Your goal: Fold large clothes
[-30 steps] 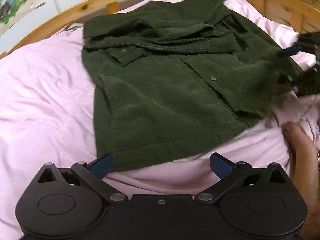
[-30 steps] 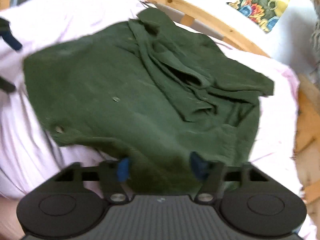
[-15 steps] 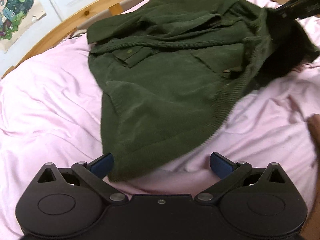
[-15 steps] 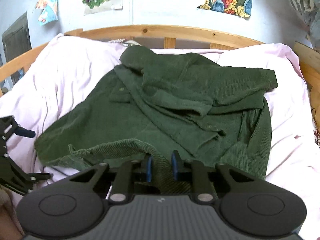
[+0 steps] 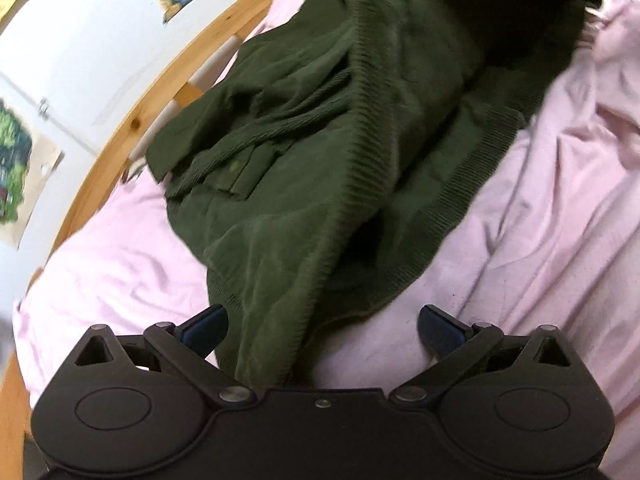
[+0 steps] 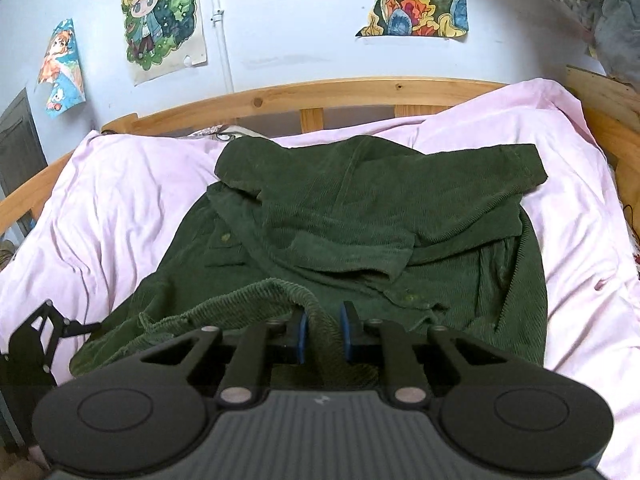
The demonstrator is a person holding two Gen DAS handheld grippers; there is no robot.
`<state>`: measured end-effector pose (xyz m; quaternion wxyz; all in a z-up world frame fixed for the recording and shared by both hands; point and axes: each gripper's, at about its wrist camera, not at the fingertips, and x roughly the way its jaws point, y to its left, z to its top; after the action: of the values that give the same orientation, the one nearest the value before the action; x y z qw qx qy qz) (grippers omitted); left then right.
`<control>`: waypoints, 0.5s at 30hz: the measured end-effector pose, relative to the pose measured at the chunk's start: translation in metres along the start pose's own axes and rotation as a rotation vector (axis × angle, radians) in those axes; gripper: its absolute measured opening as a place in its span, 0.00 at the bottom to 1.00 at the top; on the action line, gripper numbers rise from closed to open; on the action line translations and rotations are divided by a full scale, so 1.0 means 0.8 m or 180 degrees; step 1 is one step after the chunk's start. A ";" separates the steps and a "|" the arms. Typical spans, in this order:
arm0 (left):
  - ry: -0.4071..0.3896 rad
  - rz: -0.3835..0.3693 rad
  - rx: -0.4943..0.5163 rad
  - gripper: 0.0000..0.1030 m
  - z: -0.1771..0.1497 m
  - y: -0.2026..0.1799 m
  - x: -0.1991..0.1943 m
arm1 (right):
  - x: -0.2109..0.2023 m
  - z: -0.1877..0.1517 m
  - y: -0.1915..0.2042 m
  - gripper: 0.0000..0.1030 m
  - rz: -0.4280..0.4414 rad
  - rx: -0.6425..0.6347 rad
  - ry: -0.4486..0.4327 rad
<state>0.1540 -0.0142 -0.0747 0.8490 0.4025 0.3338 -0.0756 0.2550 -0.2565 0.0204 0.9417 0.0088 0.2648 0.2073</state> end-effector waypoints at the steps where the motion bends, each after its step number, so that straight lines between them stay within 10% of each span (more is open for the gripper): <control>1: -0.0003 -0.0009 0.0007 1.00 0.001 0.000 0.003 | 0.000 0.000 0.001 0.18 0.0002 0.0006 -0.0001; 15: 0.0014 0.0354 0.0407 0.97 -0.005 0.003 0.027 | -0.009 -0.004 0.005 0.17 -0.0033 -0.0062 0.0000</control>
<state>0.1698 -0.0062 -0.0885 0.8238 0.4739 0.3073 -0.0486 0.2463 -0.2557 0.0214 0.9428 -0.0017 0.2629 0.2051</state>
